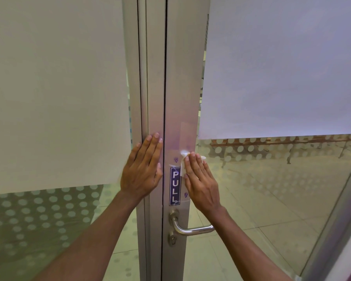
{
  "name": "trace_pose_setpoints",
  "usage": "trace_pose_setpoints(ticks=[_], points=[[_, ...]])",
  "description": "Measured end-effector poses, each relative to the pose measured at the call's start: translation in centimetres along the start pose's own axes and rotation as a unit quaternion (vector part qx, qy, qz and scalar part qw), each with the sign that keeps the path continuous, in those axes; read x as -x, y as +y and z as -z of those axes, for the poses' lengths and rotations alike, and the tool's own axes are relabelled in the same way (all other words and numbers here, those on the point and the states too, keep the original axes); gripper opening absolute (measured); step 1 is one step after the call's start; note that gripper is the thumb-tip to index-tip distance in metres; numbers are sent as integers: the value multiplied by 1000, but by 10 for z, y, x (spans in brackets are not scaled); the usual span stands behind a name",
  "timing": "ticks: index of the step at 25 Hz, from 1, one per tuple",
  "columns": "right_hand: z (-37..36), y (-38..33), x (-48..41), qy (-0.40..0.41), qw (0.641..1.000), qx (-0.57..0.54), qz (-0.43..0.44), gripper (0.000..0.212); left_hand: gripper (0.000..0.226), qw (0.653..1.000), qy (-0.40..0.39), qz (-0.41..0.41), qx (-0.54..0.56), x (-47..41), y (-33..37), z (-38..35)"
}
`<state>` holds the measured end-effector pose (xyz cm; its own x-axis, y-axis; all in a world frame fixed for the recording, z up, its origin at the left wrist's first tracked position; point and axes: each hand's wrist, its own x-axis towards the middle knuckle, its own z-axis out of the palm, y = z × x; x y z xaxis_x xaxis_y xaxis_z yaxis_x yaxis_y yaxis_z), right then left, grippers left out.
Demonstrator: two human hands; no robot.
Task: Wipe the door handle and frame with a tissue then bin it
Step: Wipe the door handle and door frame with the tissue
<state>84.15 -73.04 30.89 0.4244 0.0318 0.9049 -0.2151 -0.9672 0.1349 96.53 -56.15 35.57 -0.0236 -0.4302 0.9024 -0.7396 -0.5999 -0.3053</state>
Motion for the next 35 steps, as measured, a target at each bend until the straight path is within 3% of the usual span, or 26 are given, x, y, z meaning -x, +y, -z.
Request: trace_pose_setpoints(ticks=[7, 11, 15, 19, 23, 28, 35], points=[[-9, -24, -2, -30, 999, 0, 12, 49, 61, 1000, 10, 2, -1, 0, -1, -2], [-9, -37, 1, -44, 998, -23, -46, 55, 61, 1000, 11, 5, 4, 1, 1, -2], [-3, -32, -3, -68, 997, -22, 27, 57, 60, 1000, 13, 2, 14, 2, -1, -2], [-6, -40, -7, -53, 997, -32, -38, 58, 60, 1000, 19, 3, 14, 1, 0, -2], [-4, -29, -3, -81, 997, 3, -3, 58, 60, 1000, 11, 3, 9, 1, 0, -2], [3, -21, -41, -42, 995, -8, -86, 56, 60, 1000, 11, 6, 6, 1, 2, 0], [8, -16, -23, -54, 997, 15, -61, 55, 59, 1000, 5, 7, 3, 1, 1, 0]])
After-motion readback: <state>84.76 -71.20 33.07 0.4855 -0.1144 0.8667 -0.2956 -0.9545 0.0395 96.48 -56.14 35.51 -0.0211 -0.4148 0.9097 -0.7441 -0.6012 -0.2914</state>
